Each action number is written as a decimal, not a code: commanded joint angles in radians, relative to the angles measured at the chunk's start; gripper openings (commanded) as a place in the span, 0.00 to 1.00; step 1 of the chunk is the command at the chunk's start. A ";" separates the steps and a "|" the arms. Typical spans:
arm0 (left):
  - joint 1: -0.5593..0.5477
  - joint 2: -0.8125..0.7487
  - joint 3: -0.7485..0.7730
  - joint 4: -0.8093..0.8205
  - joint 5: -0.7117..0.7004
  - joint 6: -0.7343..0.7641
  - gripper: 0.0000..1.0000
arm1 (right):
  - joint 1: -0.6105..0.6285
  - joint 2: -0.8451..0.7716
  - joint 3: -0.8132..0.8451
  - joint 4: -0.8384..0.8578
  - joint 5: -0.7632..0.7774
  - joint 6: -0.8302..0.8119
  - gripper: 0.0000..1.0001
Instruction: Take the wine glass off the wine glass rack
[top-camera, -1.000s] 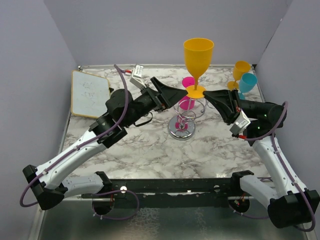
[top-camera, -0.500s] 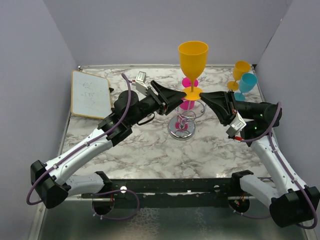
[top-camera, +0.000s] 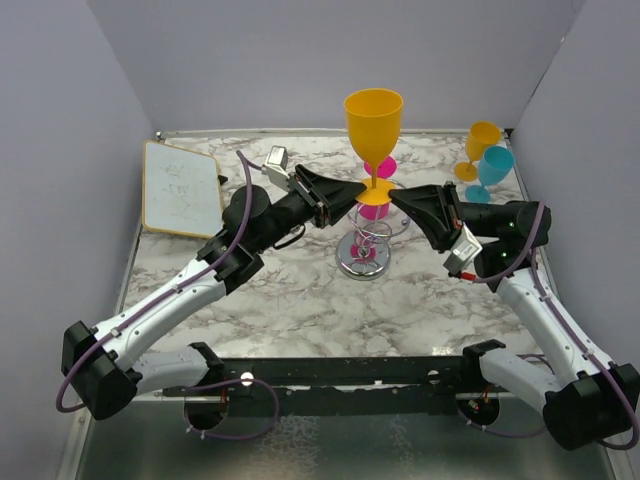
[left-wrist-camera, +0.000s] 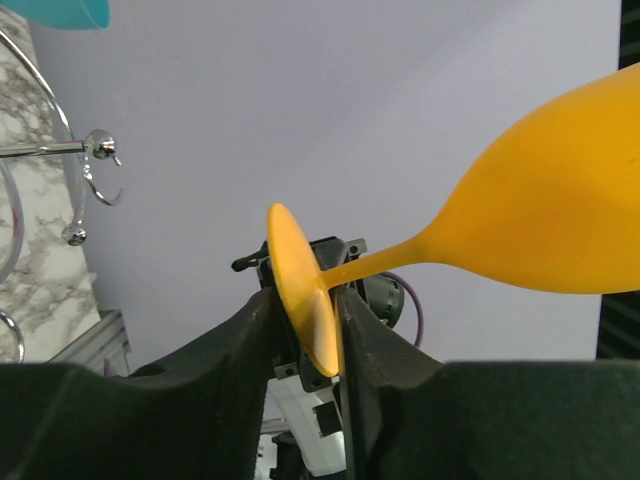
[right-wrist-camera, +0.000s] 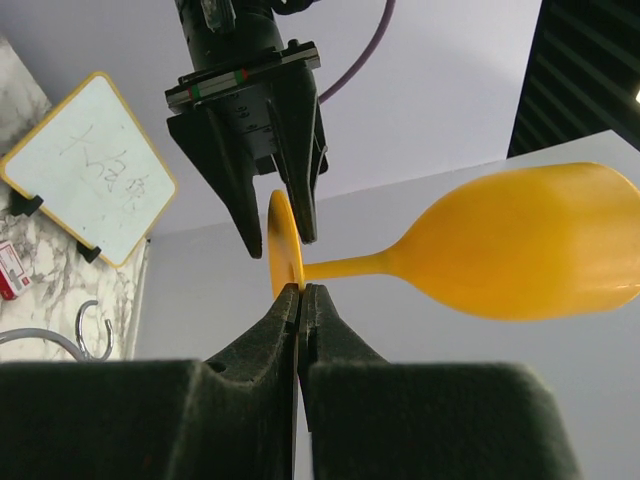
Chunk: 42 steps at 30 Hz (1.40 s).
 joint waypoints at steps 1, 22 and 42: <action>0.014 -0.026 -0.040 0.084 0.040 -0.020 0.27 | 0.022 0.006 0.010 -0.047 0.038 -0.044 0.01; 0.171 -0.090 -0.084 0.145 0.034 0.089 0.00 | 0.050 -0.014 0.065 -0.173 0.117 0.436 0.99; 0.205 -0.122 0.037 -0.181 -0.041 0.266 0.00 | 0.050 -0.019 0.264 -0.448 0.443 1.557 0.99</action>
